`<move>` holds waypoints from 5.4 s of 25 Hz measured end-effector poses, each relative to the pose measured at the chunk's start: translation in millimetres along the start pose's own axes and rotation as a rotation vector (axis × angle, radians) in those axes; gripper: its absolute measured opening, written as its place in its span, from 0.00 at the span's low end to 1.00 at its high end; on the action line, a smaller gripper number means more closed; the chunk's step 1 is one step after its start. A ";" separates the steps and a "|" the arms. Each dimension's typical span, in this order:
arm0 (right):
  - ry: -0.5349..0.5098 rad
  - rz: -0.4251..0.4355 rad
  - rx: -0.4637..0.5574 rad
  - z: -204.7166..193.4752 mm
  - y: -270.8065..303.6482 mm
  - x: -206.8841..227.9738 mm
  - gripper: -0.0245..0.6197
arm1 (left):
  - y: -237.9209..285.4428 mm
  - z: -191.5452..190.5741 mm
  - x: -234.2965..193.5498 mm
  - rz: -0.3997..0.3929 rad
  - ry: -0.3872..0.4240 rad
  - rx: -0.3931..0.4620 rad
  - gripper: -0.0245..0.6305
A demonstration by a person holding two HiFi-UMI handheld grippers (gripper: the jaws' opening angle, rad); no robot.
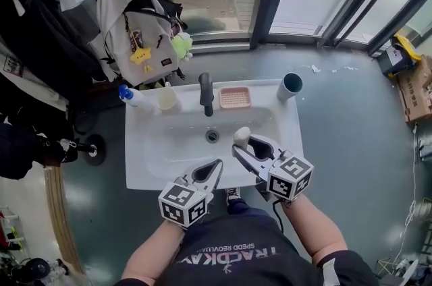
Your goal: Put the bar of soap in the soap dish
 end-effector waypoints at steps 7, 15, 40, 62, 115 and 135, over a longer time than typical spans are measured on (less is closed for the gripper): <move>-0.033 0.048 -0.078 9.8 6.4 35.6 0.32 | 24.7 0.9 4.8 0.063 -0.028 0.002 0.05; -0.124 0.073 -0.180 16.9 18.5 71.3 0.32 | 49.0 -3.0 10.3 0.107 -0.051 -0.018 0.05; -0.715 -0.021 -0.802 15.5 129.5 171.6 0.32 | 78.3 -18.8 9.4 0.144 -0.086 -0.049 0.05; -0.843 -0.024 -1.087 9.5 171.0 190.4 0.32 | 52.9 -19.6 -11.9 0.219 -0.149 -0.024 0.05; -0.086 -0.255 -0.105 -49.7 30.2 -116.0 0.05 | -105.0 -31.2 -38.4 -0.101 0.074 -0.047 0.05; 0.015 -0.252 -0.058 -126.9 31.5 -239.4 0.05 | -181.7 -67.9 -48.0 -0.173 0.112 -0.078 0.05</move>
Point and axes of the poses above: the fingertips, and each gripper's own axes: y forward along the fingers, x to its right, z out of its top, the point moved 10 cm from there along -y, backward along the fingers, and after that the axes turned 9 degrees about z, right-handed, at the moved point
